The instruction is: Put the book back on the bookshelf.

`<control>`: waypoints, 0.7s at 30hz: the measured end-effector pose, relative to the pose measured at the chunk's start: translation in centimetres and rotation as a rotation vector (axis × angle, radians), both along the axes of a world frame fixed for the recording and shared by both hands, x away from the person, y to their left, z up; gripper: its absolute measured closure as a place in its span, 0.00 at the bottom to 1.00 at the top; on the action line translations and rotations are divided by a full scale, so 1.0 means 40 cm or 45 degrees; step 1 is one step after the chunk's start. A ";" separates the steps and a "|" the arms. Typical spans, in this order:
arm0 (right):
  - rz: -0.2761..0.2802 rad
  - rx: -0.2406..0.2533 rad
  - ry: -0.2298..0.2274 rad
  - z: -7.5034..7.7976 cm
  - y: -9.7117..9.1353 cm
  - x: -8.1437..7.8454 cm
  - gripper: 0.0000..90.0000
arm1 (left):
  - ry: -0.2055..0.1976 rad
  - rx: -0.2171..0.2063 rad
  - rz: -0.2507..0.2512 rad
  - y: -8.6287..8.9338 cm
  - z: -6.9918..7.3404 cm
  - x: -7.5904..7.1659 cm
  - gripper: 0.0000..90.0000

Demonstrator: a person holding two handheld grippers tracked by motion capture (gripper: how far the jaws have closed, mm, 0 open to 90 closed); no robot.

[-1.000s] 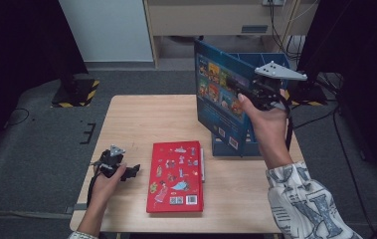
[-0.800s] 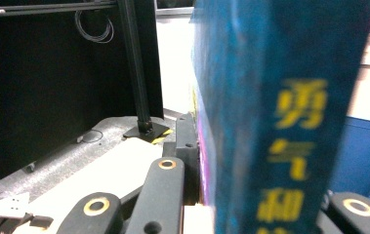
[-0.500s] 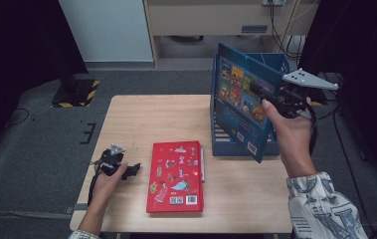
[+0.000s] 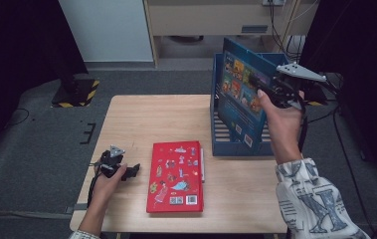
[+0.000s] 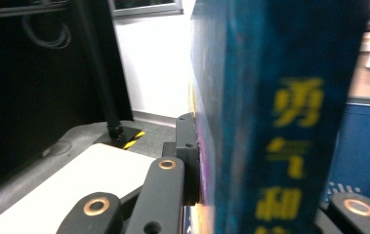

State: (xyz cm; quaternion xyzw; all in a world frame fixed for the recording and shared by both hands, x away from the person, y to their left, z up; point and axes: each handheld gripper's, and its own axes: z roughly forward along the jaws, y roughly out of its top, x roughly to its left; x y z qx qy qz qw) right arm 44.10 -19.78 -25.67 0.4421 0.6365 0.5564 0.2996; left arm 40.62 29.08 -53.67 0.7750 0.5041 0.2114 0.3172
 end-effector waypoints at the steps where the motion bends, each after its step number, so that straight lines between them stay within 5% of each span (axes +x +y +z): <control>1: -0.012 0.001 -0.001 -0.001 0.004 0.005 0.92 | 0.000 0.000 0.000 0.000 0.000 0.000 0.02; 9: -0.081 -0.046 -0.009 -0.013 0.039 0.056 0.92 | 0.000 0.002 -0.003 0.000 0.000 -0.003 0.02; 21: -0.137 -0.009 -0.003 -0.037 0.059 0.105 0.92 | 0.001 0.003 0.000 -0.001 0.000 -0.004 0.02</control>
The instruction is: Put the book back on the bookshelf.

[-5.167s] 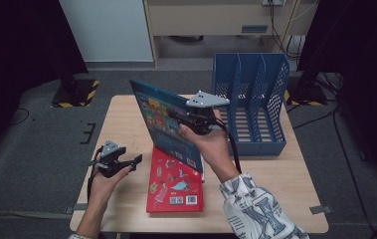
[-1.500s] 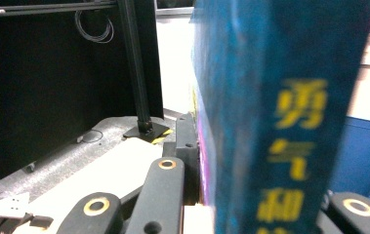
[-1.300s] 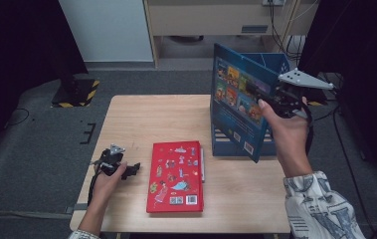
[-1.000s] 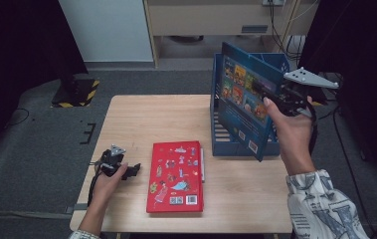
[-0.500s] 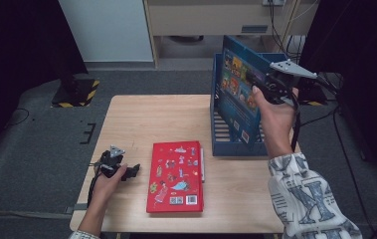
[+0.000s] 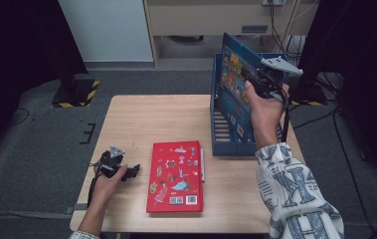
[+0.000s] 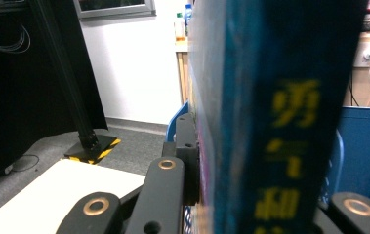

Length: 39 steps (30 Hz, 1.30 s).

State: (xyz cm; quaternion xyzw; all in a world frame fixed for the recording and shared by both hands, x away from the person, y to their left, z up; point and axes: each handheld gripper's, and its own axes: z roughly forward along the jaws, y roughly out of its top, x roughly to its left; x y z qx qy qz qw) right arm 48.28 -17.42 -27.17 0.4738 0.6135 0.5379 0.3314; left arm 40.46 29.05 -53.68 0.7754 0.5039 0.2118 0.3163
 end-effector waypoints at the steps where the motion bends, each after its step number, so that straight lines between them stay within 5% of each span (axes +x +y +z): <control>1: -0.003 0.004 0.000 -0.002 0.001 0.004 0.91 | 0.000 0.000 0.000 0.000 0.000 0.000 0.02; 9: -0.031 -0.019 -0.046 -0.026 0.022 0.024 0.92 | 0.007 -0.007 -0.003 -0.002 0.000 -0.002 0.01; 25: -0.030 0.023 -0.037 -0.081 0.029 0.058 0.92 | 0.011 -0.004 -0.014 0.000 0.000 -0.002 0.01; 39: -0.044 0.039 -0.033 -0.083 0.029 0.073 0.91 | 0.012 -0.004 -0.019 0.001 0.000 -0.003 0.01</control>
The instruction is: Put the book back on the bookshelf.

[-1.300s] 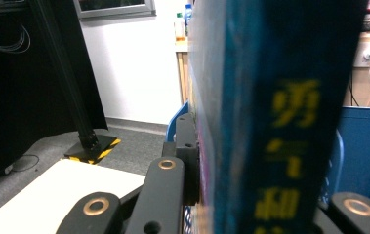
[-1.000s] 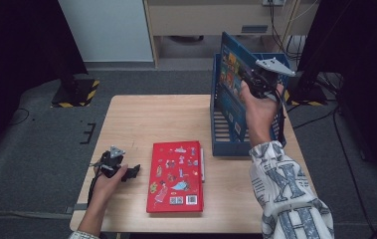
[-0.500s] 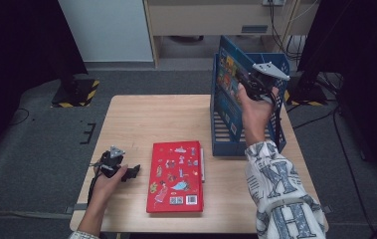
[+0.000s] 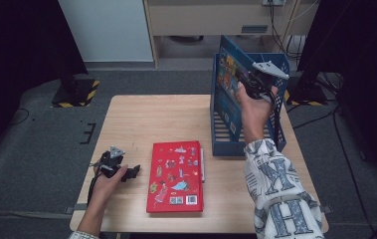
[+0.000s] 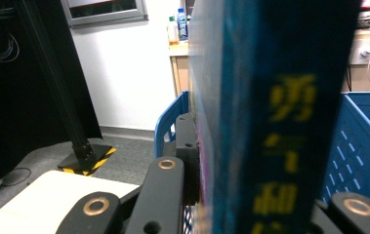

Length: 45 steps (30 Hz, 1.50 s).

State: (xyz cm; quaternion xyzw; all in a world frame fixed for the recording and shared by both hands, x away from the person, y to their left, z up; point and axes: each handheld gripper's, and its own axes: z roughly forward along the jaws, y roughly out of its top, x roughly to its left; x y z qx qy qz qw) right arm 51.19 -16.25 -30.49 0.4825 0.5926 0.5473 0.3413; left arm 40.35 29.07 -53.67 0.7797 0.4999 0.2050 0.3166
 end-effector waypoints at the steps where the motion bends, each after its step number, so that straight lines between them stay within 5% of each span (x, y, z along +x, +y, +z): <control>1: 0.005 -0.002 -0.003 -0.001 0.003 0.001 0.92 | 0.000 0.000 0.000 0.000 0.000 0.000 0.01; 6: 0.005 -0.023 -0.030 -0.012 0.018 0.002 0.91 | 0.001 0.002 -0.006 0.001 0.000 0.000 0.01; 27: 0.013 -0.061 0.028 -0.107 0.025 0.014 0.92 | 0.002 0.002 -0.008 0.001 0.000 0.000 0.01; 37: 0.013 -0.052 0.038 -0.119 0.023 0.009 0.91 | 0.002 0.002 -0.009 0.001 0.000 0.000 0.00; 45: 0.023 -0.111 0.099 -0.109 0.025 -0.011 0.90 | 0.002 0.002 -0.011 0.001 0.000 0.000 0.00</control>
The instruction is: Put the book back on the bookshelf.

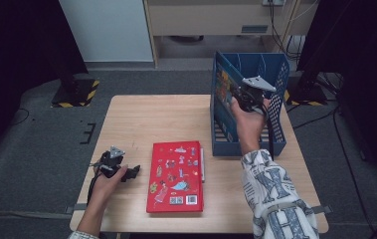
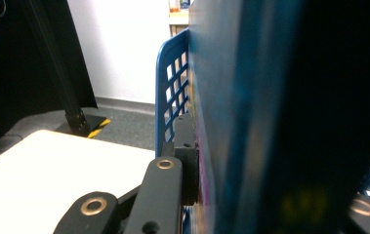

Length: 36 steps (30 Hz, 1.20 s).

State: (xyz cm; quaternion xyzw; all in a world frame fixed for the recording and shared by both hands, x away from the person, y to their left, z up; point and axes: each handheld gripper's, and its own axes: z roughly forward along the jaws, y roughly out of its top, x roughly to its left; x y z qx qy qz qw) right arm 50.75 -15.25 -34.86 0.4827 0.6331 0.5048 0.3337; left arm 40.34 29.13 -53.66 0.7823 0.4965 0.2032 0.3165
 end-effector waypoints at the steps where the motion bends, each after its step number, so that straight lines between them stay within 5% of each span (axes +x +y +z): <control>1: 0.002 -0.007 0.006 0.000 -0.001 -0.003 0.90 | 0.000 0.000 0.000 0.000 0.000 0.000 0.00; 17: 0.048 -0.067 0.080 -0.006 -0.012 -0.026 0.88 | 0.002 0.001 -0.001 0.000 0.000 0.000 0.00; 36: 0.121 -0.125 0.126 0.069 -0.006 -0.032 0.81 | 0.004 0.001 0.001 -0.001 0.001 -0.001 0.00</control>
